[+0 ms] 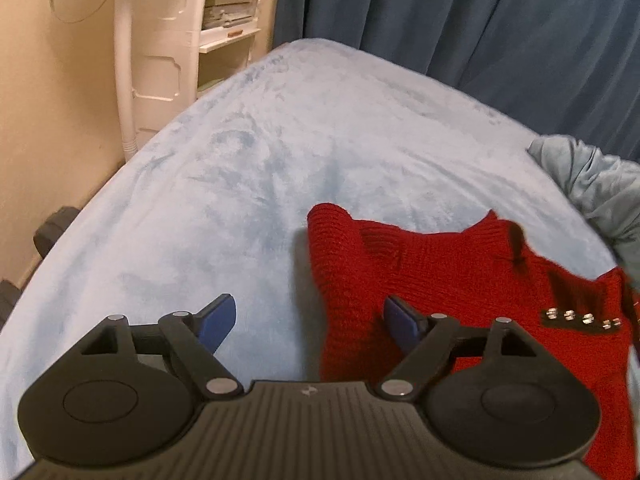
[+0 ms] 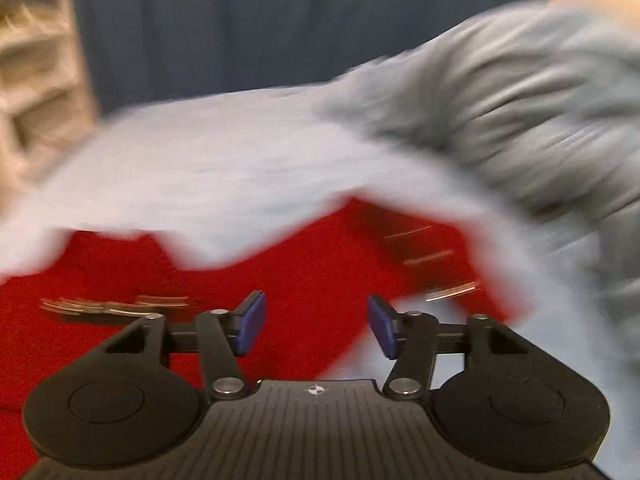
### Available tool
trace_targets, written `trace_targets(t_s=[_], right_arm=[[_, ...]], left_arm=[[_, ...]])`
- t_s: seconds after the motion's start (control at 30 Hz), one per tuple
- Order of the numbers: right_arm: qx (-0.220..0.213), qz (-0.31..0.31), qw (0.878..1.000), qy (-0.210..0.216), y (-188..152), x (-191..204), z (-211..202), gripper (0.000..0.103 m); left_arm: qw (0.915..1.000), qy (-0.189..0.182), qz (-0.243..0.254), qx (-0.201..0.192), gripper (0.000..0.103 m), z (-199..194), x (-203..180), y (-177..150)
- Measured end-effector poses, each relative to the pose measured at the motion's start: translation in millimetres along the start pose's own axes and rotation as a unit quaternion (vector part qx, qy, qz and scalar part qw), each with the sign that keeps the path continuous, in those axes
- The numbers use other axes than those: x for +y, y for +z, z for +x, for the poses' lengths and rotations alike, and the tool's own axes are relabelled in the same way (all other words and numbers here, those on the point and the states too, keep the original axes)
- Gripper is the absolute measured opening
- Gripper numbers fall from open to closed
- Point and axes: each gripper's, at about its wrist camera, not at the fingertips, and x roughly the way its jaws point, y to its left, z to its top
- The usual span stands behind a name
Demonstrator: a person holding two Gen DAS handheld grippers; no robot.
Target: Fold small clothes
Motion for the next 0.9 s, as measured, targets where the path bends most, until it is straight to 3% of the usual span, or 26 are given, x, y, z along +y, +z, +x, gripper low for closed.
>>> trace_targets(t_s=[0.13, 0.23, 0.27, 0.3, 0.37, 0.47, 0.63, 0.73, 0.9], right_arm=[[0.086, -0.086, 0.991, -0.050, -12, -33, 53, 0.067], [0.087, -0.112, 0.989, -0.042, -17, -31, 81, 0.063], [0.091, -0.120, 0.987, -0.046, -16, -29, 91, 0.057], [0.105, -0.123, 0.986, -0.048, -12, -28, 98, 0.008], [0.109, -0.101, 0.988, -0.052, 3, -30, 86, 0.007], [0.102, -0.030, 0.994, -0.013, 41, -62, 47, 0.007], [0.055, 0.043, 0.998, 0.000, 114, -149, -54, 0.007], [0.049, 0.062, 0.996, -0.033, 138, -182, -94, 0.007], [0.091, 0.070, 0.987, -0.109, 137, -194, -71, 0.007]], left_arm=[[0.9990, -0.014, -0.039, 0.012, 0.085, -17, 4, -10], [0.9979, -0.012, -0.058, 0.024, 0.085, -30, 4, -18], [0.9977, -0.011, -0.060, 0.028, 0.085, -34, 5, -20], [0.9978, -0.009, -0.059, 0.031, 0.085, -39, 5, -21], [0.9983, 0.004, -0.048, 0.032, 0.085, -47, 6, -20], [0.9985, 0.011, -0.045, 0.028, 0.085, -58, 11, -17], [0.9970, -0.001, -0.072, 0.029, 0.085, -73, 15, -12], [0.9955, -0.015, -0.088, 0.031, 0.085, -82, 10, -14], [0.9941, -0.025, -0.096, 0.044, 0.085, -92, 5, -16]])
